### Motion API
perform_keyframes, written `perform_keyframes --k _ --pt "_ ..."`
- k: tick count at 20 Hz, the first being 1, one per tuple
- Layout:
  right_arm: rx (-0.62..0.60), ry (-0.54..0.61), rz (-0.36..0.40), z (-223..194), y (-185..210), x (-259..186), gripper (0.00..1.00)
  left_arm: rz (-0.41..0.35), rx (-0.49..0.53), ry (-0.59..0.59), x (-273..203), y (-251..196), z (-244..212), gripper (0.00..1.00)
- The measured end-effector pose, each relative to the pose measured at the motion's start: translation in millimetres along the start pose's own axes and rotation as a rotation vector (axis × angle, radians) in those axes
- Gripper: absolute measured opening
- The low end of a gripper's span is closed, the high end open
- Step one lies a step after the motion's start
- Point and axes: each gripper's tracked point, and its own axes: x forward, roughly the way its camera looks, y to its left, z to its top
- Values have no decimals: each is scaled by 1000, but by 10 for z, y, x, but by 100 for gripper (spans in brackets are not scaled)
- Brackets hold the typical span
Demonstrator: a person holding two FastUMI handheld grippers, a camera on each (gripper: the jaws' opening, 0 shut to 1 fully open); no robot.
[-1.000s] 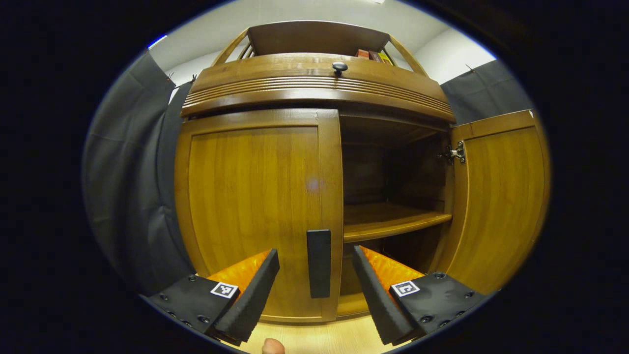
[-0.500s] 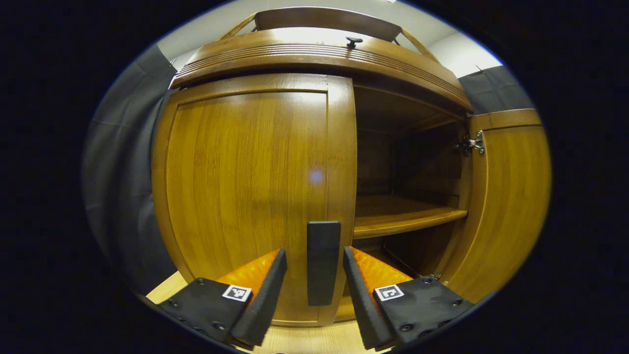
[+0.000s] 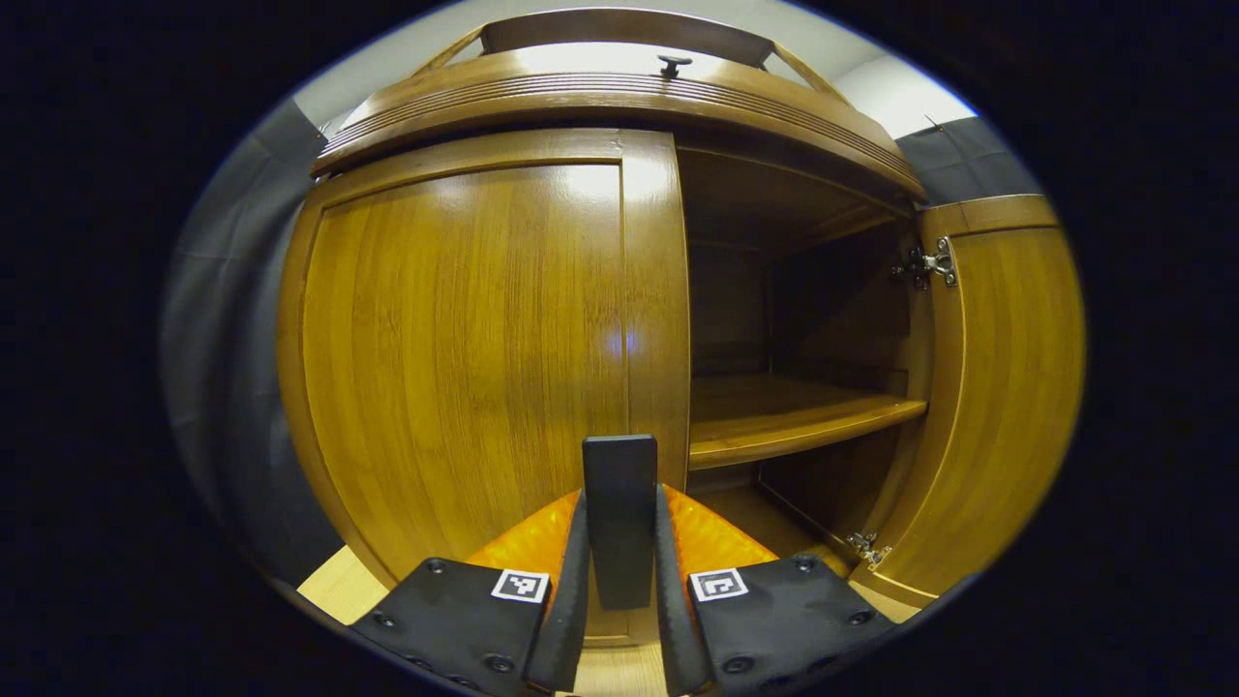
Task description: Open the right door of the double-door shoe cabinet with the right hand, and open the left door with the left hand.
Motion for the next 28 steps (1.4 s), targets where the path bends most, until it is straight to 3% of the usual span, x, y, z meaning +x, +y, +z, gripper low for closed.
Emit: perform_keyframes --k 11,19,28 --pt "-2 -4 31 -2 259 16 91 -103 -12 7 -605 34 -19 27" --pt "3 -1 53 0 417 -7 91 -162 -6 -1 -1186 218 -42 27" --pt "2 -1 84 8 603 -35 91 -154 1 3 -1725 575 -46 28"
